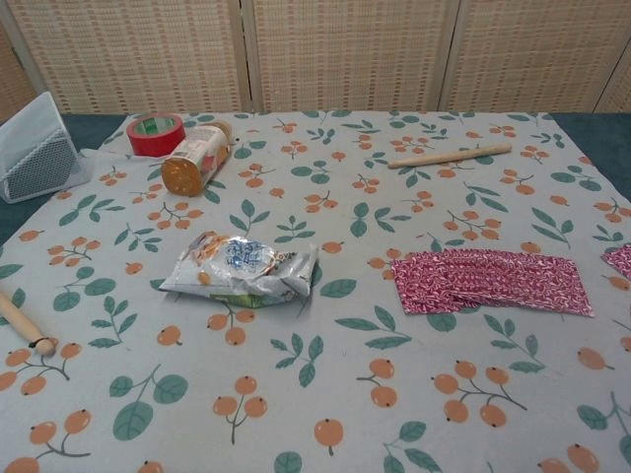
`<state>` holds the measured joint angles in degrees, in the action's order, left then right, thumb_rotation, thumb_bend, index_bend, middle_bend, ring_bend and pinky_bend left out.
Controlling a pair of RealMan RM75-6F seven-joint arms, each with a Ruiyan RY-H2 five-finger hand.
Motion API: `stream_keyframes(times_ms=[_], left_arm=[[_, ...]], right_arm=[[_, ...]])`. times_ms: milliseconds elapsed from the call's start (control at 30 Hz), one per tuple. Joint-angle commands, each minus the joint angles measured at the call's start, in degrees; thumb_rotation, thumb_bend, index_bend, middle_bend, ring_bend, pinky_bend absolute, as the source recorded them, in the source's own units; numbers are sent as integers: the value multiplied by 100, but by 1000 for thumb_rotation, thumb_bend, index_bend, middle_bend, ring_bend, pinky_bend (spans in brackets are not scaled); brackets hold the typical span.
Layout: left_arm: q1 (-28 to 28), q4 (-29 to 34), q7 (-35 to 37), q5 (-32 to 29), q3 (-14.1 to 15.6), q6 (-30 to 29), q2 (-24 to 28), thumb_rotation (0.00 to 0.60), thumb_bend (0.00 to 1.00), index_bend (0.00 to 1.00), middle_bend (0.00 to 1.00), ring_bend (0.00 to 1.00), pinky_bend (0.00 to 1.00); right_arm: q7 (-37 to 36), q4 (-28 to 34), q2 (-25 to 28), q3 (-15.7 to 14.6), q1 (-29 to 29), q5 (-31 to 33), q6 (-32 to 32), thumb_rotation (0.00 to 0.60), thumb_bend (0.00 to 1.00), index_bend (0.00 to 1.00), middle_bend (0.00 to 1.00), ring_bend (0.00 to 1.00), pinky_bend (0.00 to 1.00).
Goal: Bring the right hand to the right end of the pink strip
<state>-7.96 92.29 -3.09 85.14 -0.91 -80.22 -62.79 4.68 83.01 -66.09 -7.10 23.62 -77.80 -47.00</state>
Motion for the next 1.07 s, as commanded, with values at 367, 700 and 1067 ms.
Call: stream_keyframes(times_ms=[367, 700, 1067], left_arm=[[-3, 17, -44, -7, 3, 13, -3, 600, 457, 93, 0, 46, 384], [-3, 18, -61, -15, 4, 21, -13, 600, 457, 92, 0, 46, 385], [-24, -38, -78, 67, 12, 0, -52, 600, 457, 97, 0, 46, 386]], right_arm=[[243, 399, 275, -49, -148, -142, -328, 600, 967, 450, 872, 777, 713], [144, 762, 500, 71, -423, -579, -1222, 600, 966, 414, 873, 770, 713], [-53, -237, -704, 979, -1252, -666, -3750, 600, 188, 27, 86, 0, 177]])
